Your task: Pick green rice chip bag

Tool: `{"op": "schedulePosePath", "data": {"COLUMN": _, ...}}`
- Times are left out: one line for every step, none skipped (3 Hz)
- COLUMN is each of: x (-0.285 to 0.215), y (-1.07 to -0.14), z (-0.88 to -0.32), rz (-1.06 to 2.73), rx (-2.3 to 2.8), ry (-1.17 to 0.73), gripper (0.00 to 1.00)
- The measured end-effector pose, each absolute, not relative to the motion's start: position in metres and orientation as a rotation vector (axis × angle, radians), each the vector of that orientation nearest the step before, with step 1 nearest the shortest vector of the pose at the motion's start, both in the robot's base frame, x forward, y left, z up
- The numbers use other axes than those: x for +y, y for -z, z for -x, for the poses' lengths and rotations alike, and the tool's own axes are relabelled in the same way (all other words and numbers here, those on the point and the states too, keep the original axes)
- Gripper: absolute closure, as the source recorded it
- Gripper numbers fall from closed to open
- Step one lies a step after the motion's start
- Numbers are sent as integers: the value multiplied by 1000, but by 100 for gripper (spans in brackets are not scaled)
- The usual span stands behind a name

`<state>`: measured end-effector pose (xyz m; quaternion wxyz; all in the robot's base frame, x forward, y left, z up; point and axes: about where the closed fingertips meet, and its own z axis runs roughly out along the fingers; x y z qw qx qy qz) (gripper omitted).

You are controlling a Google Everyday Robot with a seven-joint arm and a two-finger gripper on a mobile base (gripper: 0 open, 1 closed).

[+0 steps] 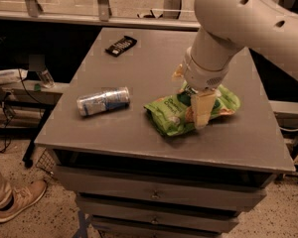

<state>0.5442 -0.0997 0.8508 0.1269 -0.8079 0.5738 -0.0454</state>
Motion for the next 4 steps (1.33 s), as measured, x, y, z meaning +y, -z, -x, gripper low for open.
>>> {"op": "schedulePosePath", "data": {"x": -96, "y": -849, "z": -546, "rz": 2379, "rx": 1659, "ry": 140, "gripper": 41}}
{"op": "schedulePosePath", "data": {"x": -100, "y": -849, "z": -548, "rz": 2374, "rx": 1665, "ry": 85, "gripper": 65}}
{"op": "schedulePosePath", "data": {"x": -107, "y": -853, "z": -553, "rz": 2323, "rx": 1664, "ry": -17, "gripper": 88}}
{"op": "schedulePosePath", "data": {"x": -121, "y": -876, "z": -566, "rz": 2264, "rx": 1658, "ry": -7, "gripper": 100}}
